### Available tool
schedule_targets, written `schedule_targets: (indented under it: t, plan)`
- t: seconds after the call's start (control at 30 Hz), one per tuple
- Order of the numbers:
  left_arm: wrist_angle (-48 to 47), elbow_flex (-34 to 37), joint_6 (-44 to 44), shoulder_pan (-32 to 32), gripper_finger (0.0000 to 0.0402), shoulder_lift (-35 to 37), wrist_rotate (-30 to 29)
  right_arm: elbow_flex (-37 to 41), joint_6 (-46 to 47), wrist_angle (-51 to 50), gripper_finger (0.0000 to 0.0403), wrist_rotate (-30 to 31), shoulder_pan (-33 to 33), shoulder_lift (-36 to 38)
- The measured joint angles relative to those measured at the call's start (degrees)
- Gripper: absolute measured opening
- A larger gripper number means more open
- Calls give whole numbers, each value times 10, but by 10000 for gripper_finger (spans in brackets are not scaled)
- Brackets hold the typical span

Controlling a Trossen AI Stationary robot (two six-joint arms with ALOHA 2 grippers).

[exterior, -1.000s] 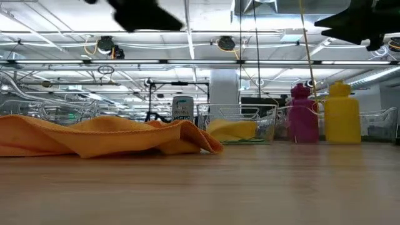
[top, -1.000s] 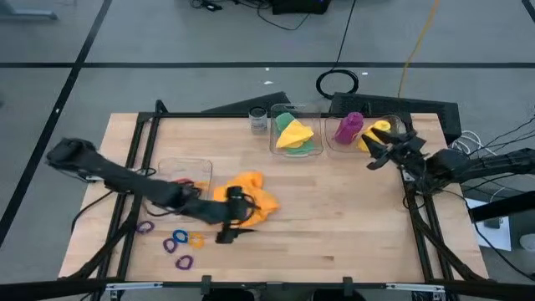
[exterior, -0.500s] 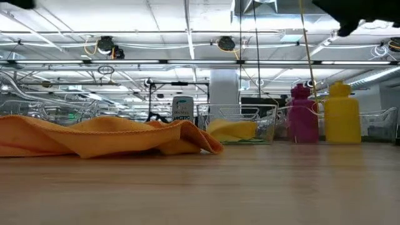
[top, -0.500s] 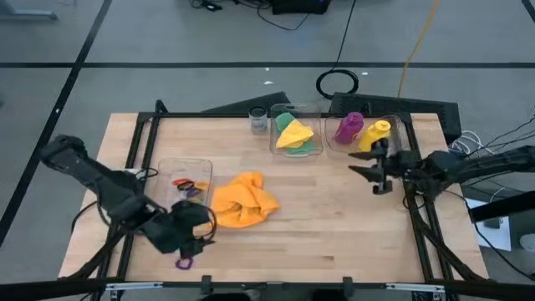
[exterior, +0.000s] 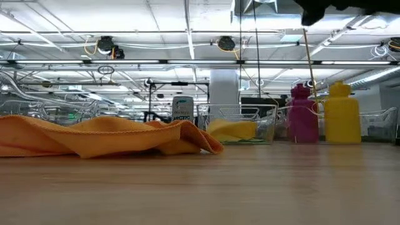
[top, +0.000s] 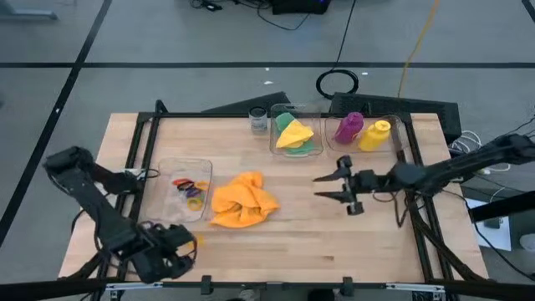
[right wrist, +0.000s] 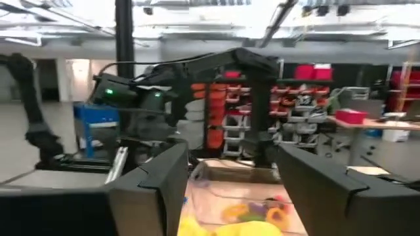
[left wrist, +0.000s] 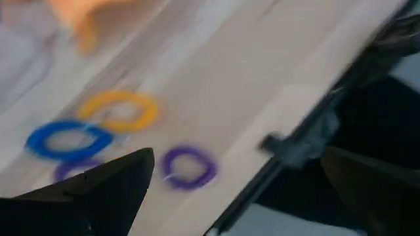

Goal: Pick & Place Sports Items
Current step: Adjust the bottom transparent bin, then put the blue spring keychain into the bottom transparent bin

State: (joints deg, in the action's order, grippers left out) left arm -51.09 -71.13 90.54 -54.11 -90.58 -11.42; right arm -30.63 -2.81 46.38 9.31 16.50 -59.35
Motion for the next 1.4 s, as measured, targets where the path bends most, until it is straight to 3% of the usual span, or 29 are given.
schedule_targets:
  t: [0.17,0.3,0.63,1.0,1.2,1.4]
  plan:
    - [-101,0,46,-6,367,-30,37,-34,0,20,169,58,27,-67]
    - [-160,0,36,-5,367,-35,29,-46,4,42,169,86,44,-103]
    - [-265,18,-30,28,367,-36,2,-47,41,89,169,89,92,-144]
    - [-260,58,-127,66,367,-35,-47,-47,67,73,169,180,175,-146]
    - [-183,39,-133,30,367,-35,-8,-47,67,71,169,182,211,-146]
    - [-114,38,-98,-16,367,-35,-13,-47,68,69,169,182,217,-146]
